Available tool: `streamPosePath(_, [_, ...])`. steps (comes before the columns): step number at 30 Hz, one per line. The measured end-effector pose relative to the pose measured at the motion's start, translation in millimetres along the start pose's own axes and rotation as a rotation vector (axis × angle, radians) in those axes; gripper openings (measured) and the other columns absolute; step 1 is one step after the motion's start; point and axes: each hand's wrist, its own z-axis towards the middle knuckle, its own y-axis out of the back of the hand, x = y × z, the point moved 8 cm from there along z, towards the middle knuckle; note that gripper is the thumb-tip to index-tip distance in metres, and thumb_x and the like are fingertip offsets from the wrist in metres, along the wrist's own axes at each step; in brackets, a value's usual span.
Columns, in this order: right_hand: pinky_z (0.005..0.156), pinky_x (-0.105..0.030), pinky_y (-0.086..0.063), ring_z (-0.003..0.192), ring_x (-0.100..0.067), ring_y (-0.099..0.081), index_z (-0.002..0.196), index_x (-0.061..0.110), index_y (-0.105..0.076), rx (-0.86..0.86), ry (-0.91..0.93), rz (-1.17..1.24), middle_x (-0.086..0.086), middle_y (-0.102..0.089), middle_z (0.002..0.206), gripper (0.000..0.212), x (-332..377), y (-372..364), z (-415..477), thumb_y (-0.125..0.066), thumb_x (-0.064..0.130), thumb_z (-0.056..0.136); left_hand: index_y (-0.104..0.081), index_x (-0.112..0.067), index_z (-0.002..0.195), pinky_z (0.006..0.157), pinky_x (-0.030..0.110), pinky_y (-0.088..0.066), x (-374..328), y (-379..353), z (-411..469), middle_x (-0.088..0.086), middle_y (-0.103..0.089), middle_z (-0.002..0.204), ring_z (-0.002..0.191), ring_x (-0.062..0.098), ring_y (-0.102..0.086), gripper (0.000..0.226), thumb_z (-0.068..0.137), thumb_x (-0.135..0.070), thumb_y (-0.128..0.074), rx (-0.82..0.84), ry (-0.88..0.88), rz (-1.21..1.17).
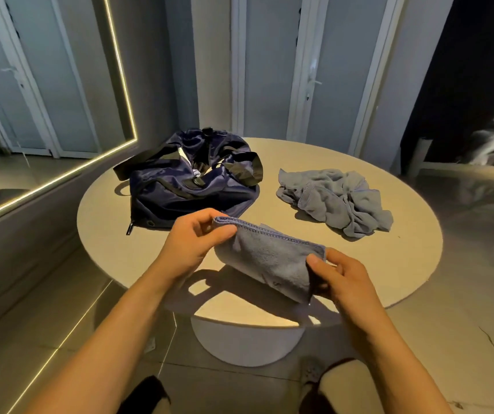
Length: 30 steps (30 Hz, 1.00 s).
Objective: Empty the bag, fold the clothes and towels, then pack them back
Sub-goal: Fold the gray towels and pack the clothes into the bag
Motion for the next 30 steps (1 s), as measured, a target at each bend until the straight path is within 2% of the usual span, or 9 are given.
streamPosePath(2, [0.072,-0.036,-0.049,0.074,-0.020,-0.060,0.104,0.000,-0.070,-0.005,-0.003,0.002,-0.019,-0.064,0.079,0.033,3,12,10,-0.066,0.032,0.095,-0.074,-0.004,0.104,0.081,0.025,-0.055,-4,-14,24,0.011,-0.076,0.097,0.090,0.013,-0.069,0.013,0.094,-0.011,-0.070,0.004,0.006,0.000])
streamPosePath(4, [0.071,-0.040,-0.052,0.074,-0.030,-0.061,0.106,-0.008,-0.066,-0.013,-0.004,0.016,-0.019,-0.065,0.081,0.040,4,23,23,-0.068,0.030,0.094,-0.074,-0.007,0.104,0.084,0.032,-0.056,-1,-27,46,0.009,-0.076,0.097,0.093,0.019,-0.071,0.015,0.093,-0.017,-0.071,0.006,0.029,0.001])
streamPosePath(7, [0.064,-0.029,-0.058,0.079,-0.024,-0.074,0.102,0.005,-0.072,-0.076,-0.039,0.027,-0.010,-0.078,0.089,0.015,3,38,42,-0.062,0.016,0.099,-0.075,-0.009,0.101,0.082,0.038,-0.056,13,-44,74,0.007,-0.077,0.093,0.089,0.022,-0.072,0.015,0.094,-0.023,-0.072,-0.011,0.063,0.022])
streamPosePath(10, [0.055,-0.021,-0.053,0.070,-0.017,-0.072,0.097,0.006,-0.072,-0.126,-0.066,-0.014,-0.009,-0.077,0.084,0.012,-10,47,62,-0.062,0.013,0.099,-0.074,-0.008,0.094,0.078,0.039,-0.054,38,-59,92,0.011,-0.075,0.088,0.082,0.018,-0.069,0.025,0.095,-0.032,-0.071,-0.021,0.126,0.080])
streamPosePath(12, [0.055,-0.026,-0.052,0.068,-0.022,-0.068,0.093,0.004,-0.070,-0.163,-0.103,-0.051,-0.014,-0.074,0.081,0.014,-27,49,73,-0.063,0.015,0.098,-0.075,-0.005,0.091,0.080,0.040,-0.053,61,-62,98,0.013,-0.074,0.089,0.084,0.018,-0.068,0.033,0.093,-0.038,-0.073,-0.005,0.245,0.119])
streamPosePath(15, [0.061,-0.042,-0.042,0.067,-0.025,-0.052,0.084,0.002,-0.065,-0.190,-0.123,-0.125,-0.019,-0.063,0.075,0.023,-52,50,78,-0.066,0.023,0.094,-0.078,-0.012,0.087,0.081,0.037,-0.055,93,-59,92,0.007,-0.076,0.088,0.090,0.023,-0.072,0.017,0.088,-0.029,-0.079,0.056,0.384,0.196])
streamPosePath(20, [0.062,-0.042,-0.039,0.064,-0.022,-0.055,0.075,0.012,-0.065,-0.169,-0.206,-0.084,-0.006,-0.061,0.066,0.020,-78,54,79,-0.065,0.024,0.089,-0.072,-0.013,0.080,0.074,0.036,-0.053,111,-54,76,0.014,-0.071,0.080,0.079,0.026,-0.069,0.017,0.090,-0.026,-0.076,0.100,0.340,0.316])
streamPosePath(25, [0.056,-0.039,-0.047,0.059,-0.028,-0.060,0.096,0.009,-0.062,-0.170,-0.215,-0.106,-0.018,-0.069,0.072,0.018,-81,54,89,-0.058,0.026,0.101,-0.057,-0.016,0.080,0.065,0.032,-0.045,112,-53,80,0.006,-0.058,0.067,0.066,0.015,-0.056,0.026,0.095,-0.034,-0.068,0.043,0.279,0.437])
streamPosePath(30, [0.053,-0.041,-0.048,0.051,-0.036,-0.055,0.097,0.005,-0.058,-0.212,-0.245,-0.124,-0.026,-0.066,0.068,0.025,-86,57,95,-0.058,0.030,0.099,-0.051,-0.025,0.086,0.062,0.029,-0.041,105,-58,80,-0.005,-0.059,0.075,0.073,0.015,-0.059,0.024,0.099,-0.042,-0.060,-0.029,0.208,0.641])
